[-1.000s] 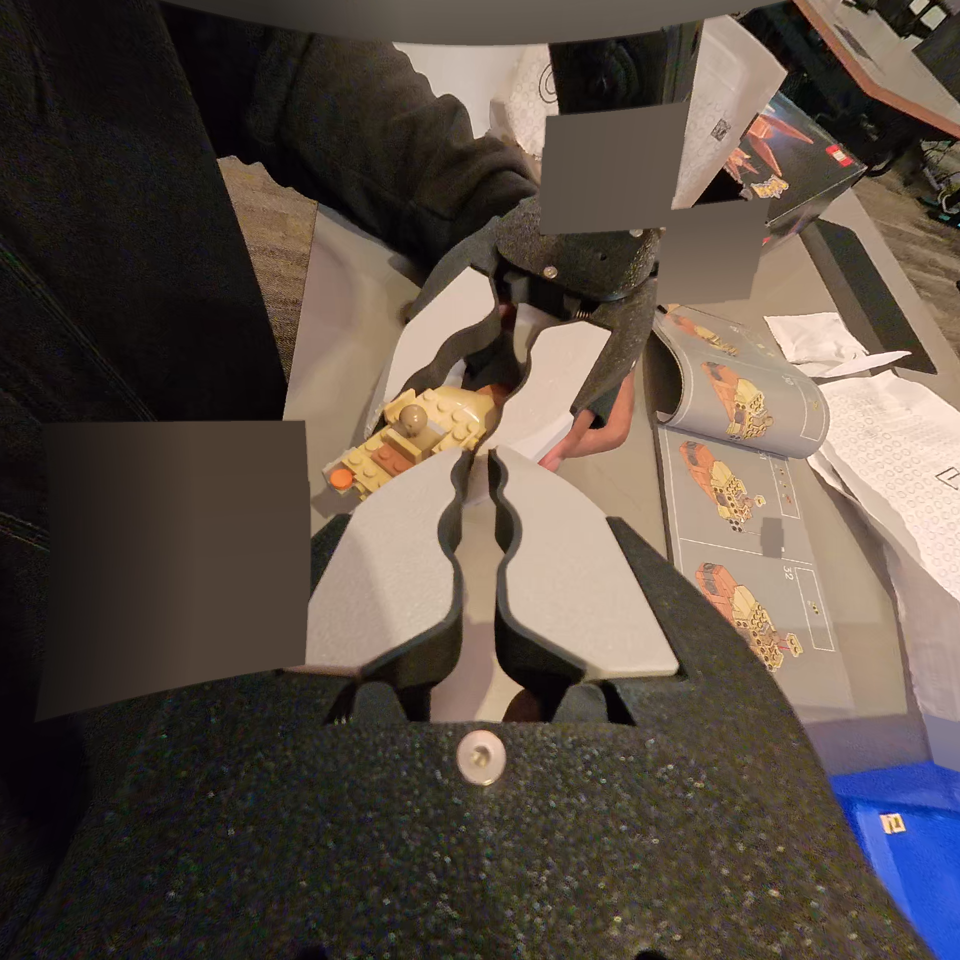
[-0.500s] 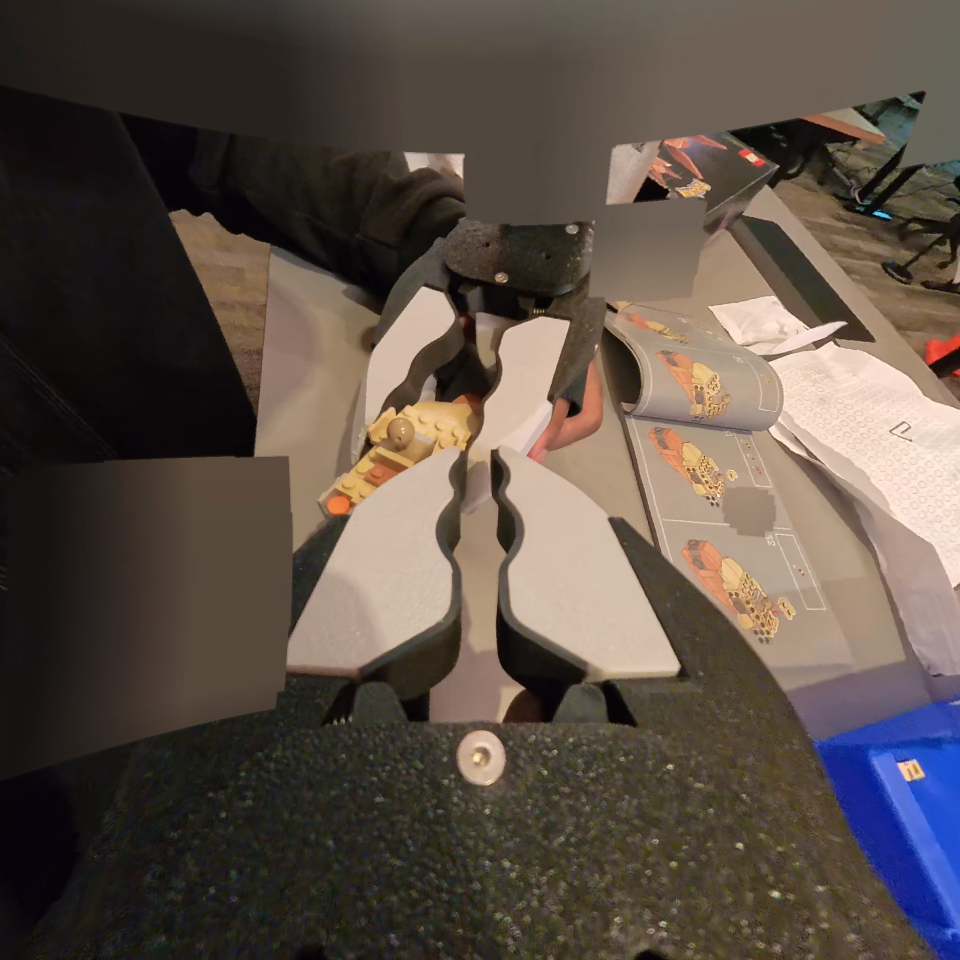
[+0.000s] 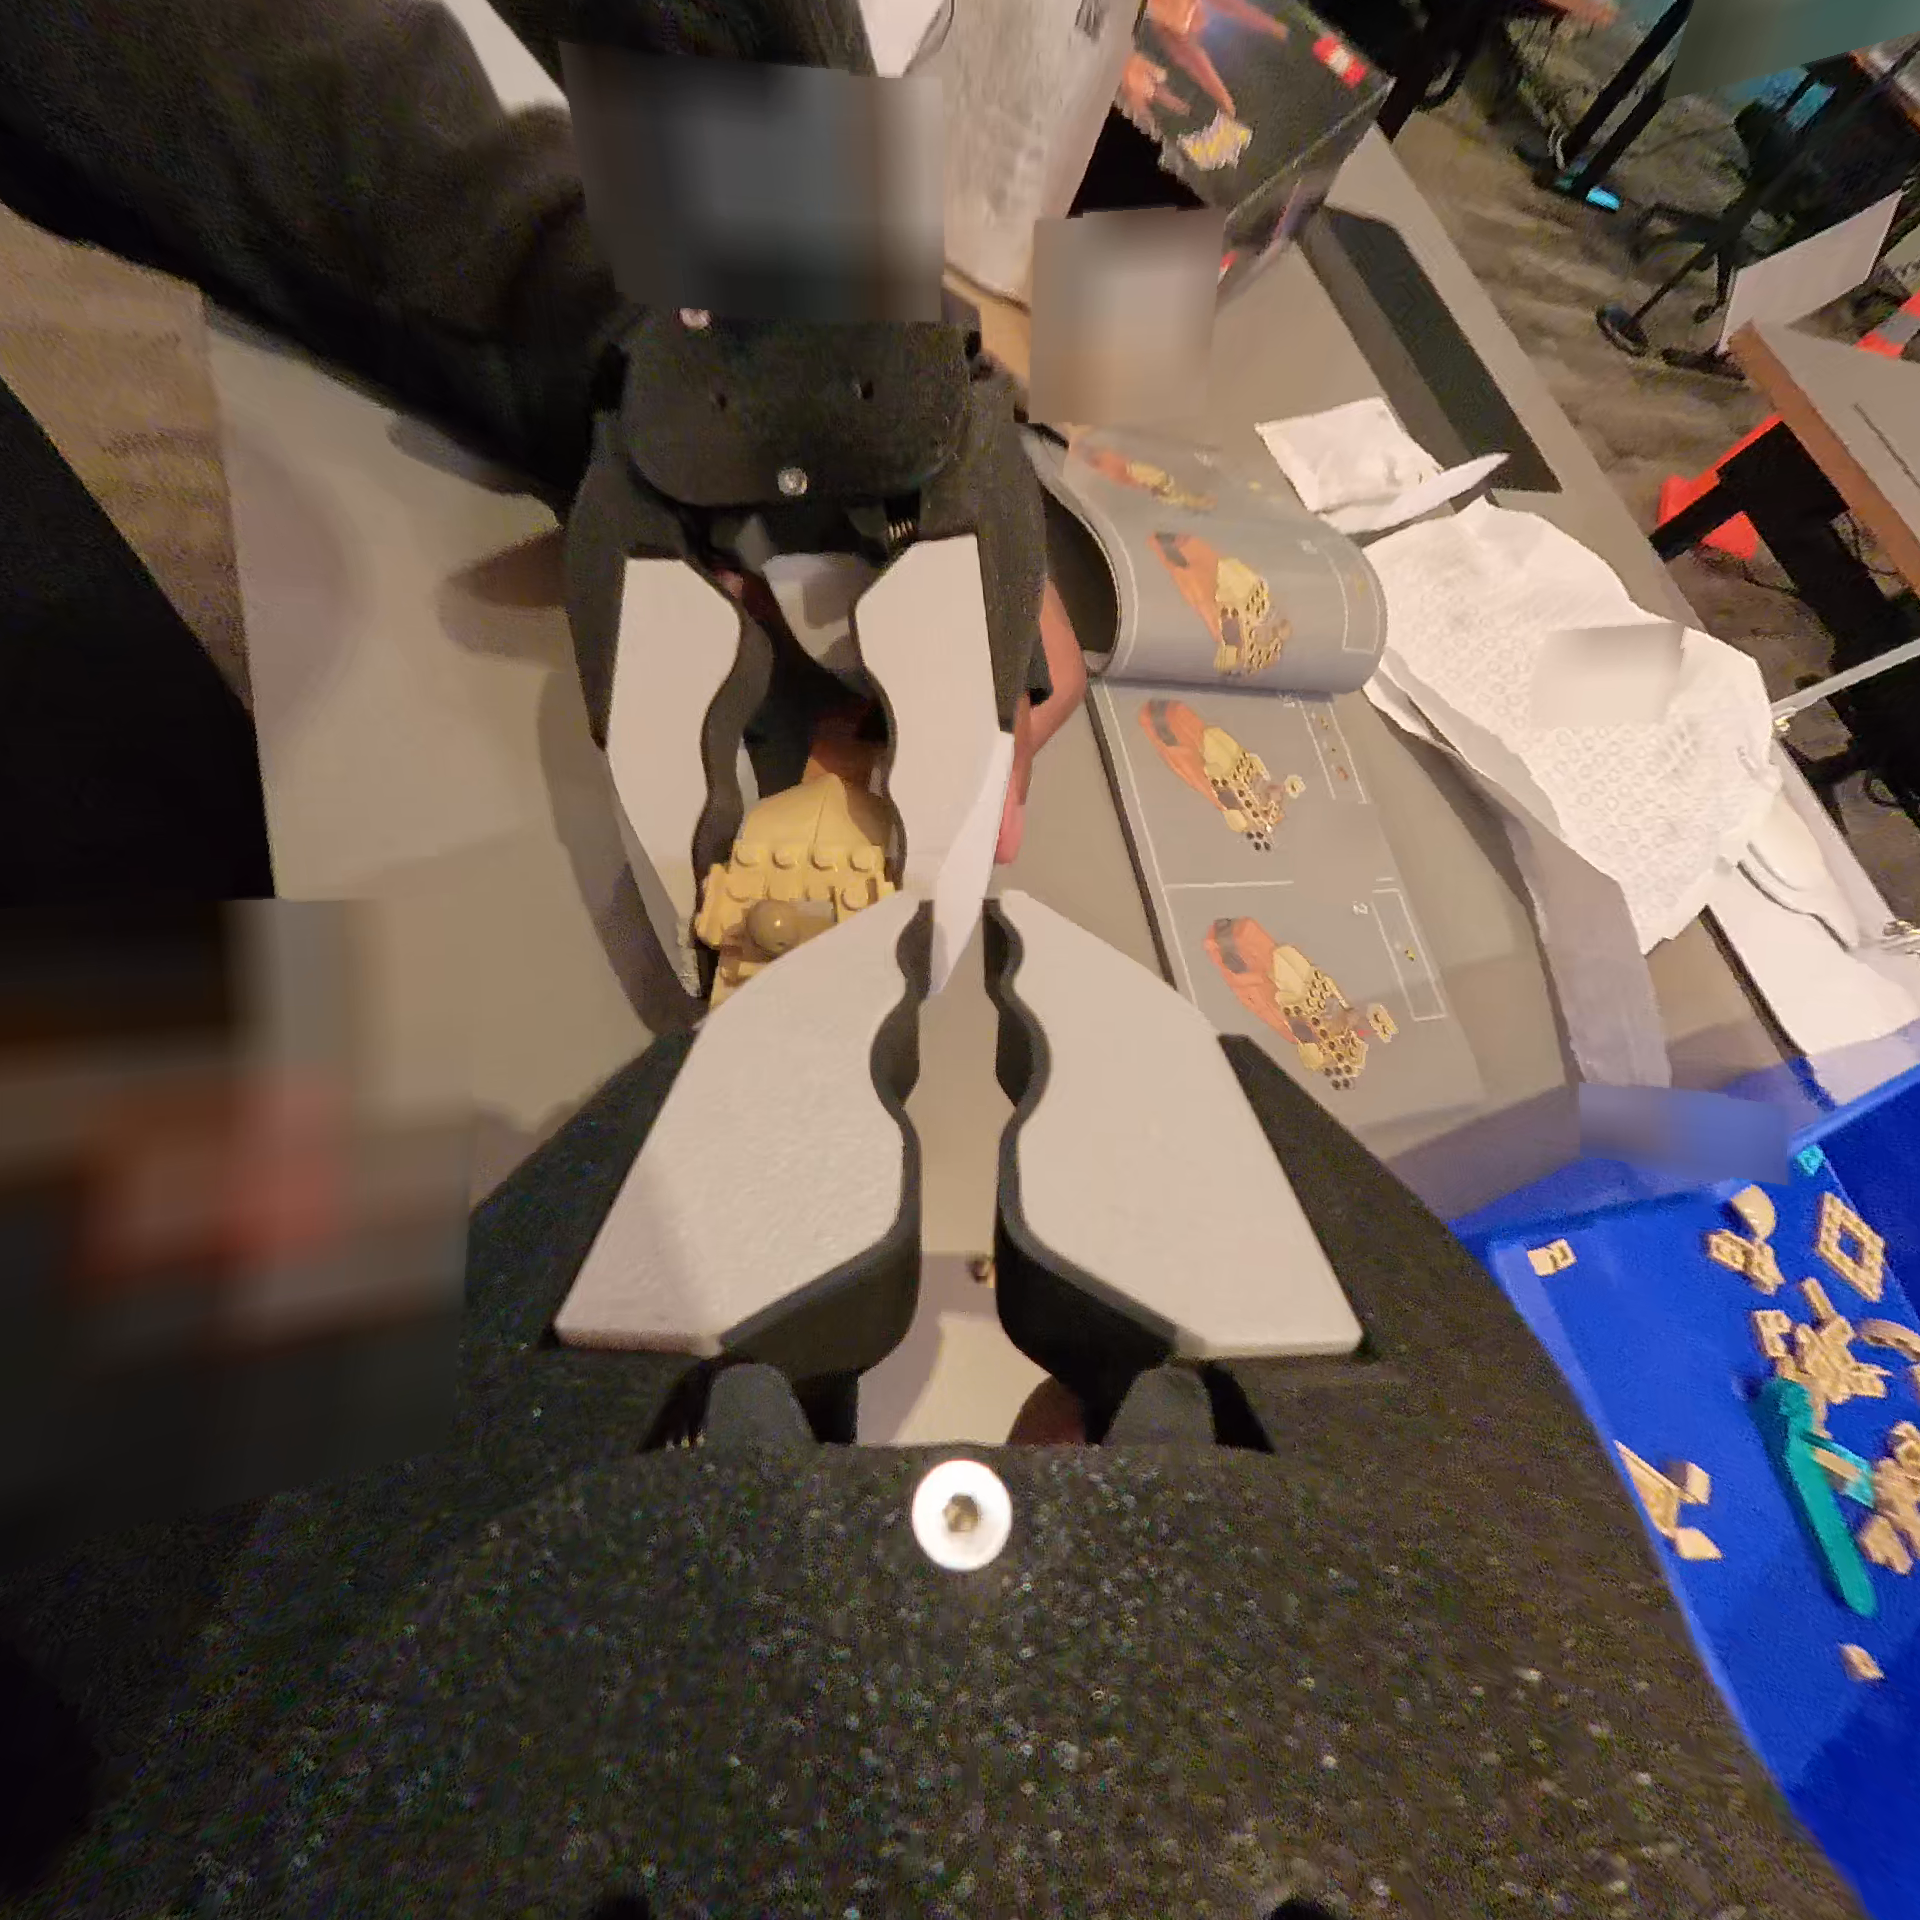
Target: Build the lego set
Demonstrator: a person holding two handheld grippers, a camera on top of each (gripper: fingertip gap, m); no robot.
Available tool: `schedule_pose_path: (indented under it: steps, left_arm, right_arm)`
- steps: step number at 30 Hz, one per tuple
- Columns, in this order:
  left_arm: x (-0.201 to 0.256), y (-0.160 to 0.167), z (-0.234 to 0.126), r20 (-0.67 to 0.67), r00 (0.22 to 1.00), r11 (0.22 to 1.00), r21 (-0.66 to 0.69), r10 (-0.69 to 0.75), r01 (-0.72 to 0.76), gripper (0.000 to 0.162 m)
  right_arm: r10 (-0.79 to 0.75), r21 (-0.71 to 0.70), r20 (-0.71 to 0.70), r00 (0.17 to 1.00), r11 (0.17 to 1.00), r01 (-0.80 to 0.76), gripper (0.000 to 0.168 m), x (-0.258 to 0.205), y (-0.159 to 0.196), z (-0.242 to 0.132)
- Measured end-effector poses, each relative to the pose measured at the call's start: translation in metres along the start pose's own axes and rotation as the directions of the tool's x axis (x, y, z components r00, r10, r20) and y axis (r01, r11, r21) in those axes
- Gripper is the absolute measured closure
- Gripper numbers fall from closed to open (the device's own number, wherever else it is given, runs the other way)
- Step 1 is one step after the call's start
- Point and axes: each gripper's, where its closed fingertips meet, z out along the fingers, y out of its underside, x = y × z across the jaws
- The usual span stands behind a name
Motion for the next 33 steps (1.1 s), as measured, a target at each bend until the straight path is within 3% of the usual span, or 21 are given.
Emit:
schedule_pose_path:
  steps: [15,33]
  left_arm:
    - [-0.008,0.020,0.007,0.078,0.996,0.989,-0.145,0.031,-0.019,0.118]
    - [-0.014,0.038,0.010,0.126,0.990,0.961,-0.275,0.066,-0.029,0.118]
  right_arm:
    - [-0.058,-0.190,0.089,0.994,0.979,0.074,0.156,-0.002,0.024,0.017]
    - [0.087,-0.382,0.079,0.993,0.923,-0.051,0.162,-0.002,0.037,0.029]
